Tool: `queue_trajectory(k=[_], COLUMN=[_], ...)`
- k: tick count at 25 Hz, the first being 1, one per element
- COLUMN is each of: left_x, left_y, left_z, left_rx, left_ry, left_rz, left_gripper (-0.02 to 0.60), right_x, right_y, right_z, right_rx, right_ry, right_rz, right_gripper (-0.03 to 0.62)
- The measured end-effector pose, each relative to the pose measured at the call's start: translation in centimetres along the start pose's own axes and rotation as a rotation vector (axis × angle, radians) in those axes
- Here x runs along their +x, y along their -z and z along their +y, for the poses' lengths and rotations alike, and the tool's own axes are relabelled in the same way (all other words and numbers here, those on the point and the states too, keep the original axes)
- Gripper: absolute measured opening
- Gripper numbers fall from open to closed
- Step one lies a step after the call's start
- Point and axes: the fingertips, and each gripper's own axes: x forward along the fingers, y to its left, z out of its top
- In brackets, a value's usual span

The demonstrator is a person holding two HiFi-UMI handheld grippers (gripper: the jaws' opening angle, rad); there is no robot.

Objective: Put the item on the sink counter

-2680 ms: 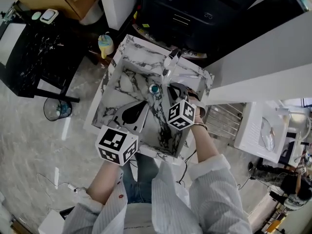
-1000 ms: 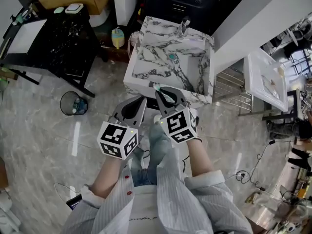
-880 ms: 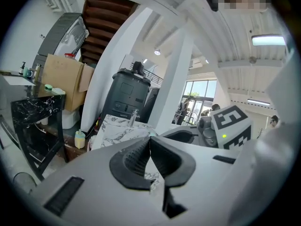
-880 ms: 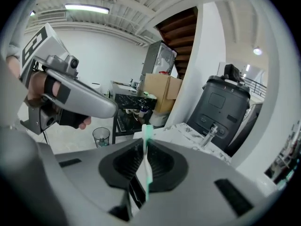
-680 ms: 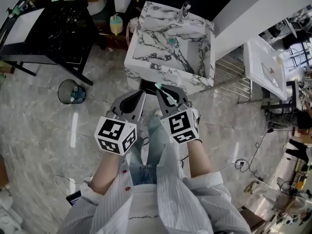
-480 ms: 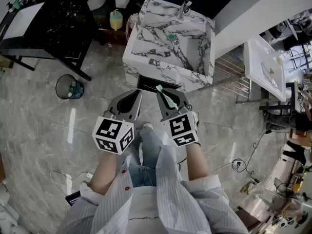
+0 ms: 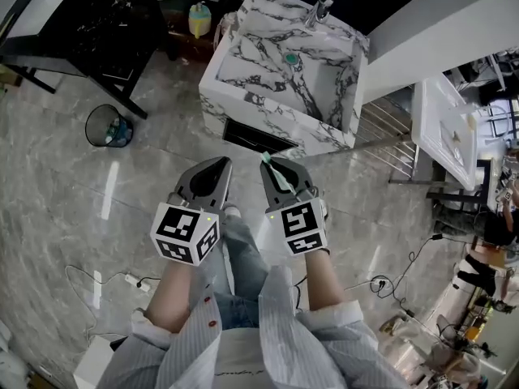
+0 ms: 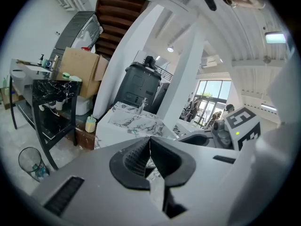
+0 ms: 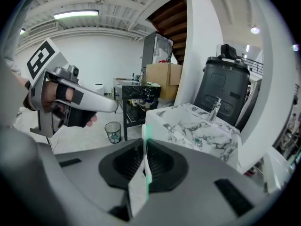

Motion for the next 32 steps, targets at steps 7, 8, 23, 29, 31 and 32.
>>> queue_trajectory(k=[7, 8, 23, 29, 31, 32], left_x=[1.4, 1.6, 8.7, 12.7, 13.8, 14.3], left_y=[4.2, 4.8, 17.0, 21.3, 22.8, 23.5], left_z=[1.3, 1.7, 8.7, 11.0, 11.6, 11.9], left_rx=[-0.031, -0.033, -0.024, -0.017, -0.017, -0.017], left_ry=[-0.016, -0.019, 0.006, 0.042, 0.055, 0.061], left_rz=[0.021, 0.025, 0.057, 0.075, 0.089, 0.096], left_gripper=[0.017, 0.017, 0.017, 0.017, 0.017, 0.017], right_x=[3.1, 3.8, 16.7, 21.5, 22.9, 23.5], right_y=[3.0, 3.5, 14.2, 17.7, 19.0, 19.7], right_z=[0.9, 1.1, 2.2, 1.7, 1.2, 0.9], right_rx=[-0.032, -0.039, -0.159, -0.176, -0.17, -0.169], right_ry=[-0.045, -0.051, -0.048, -0.037, -0.031, -0.026], right_rz=[0.036, 0.042, 0.111, 0.118, 0.121, 0.124], right_gripper=[0.032, 0.032, 0.032, 0.032, 0.032, 0.032])
